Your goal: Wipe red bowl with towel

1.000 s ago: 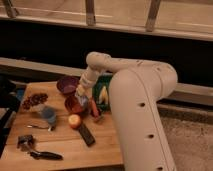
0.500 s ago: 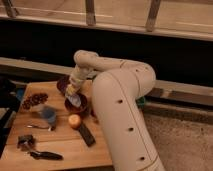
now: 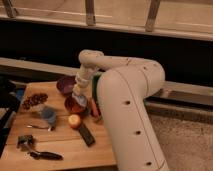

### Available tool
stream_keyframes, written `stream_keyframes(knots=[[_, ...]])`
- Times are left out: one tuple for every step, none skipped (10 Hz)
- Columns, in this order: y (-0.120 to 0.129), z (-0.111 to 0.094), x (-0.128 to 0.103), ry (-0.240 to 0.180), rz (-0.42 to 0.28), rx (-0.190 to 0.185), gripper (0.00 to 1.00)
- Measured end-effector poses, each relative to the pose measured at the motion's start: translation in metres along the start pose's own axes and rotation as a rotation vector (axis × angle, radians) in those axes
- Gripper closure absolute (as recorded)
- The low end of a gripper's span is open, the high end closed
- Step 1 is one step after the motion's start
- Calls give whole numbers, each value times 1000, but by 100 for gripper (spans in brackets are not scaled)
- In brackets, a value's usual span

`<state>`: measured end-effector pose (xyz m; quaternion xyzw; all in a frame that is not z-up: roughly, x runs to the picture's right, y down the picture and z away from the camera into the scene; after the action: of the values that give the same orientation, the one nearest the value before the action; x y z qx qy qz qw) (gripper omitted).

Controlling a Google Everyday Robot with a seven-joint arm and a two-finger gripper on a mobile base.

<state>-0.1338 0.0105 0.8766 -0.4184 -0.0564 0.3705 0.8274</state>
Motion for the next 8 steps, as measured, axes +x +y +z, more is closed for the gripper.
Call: stream_keyframes(knots=[[-7,-4,3,-7,-12,3,100],[-6,-3,2,-9,-24,1,100],[-3,-1,-2,-10,-43,-6,100],[4,4,-11,-10,-65,-15,100],[15,12,-23,-7,-84,-24,100],[24,18,-33,-1,-98,-33,100],[29,23,-37,7,-97,-38,100],[31,24,-36,12,-93,-40,100]])
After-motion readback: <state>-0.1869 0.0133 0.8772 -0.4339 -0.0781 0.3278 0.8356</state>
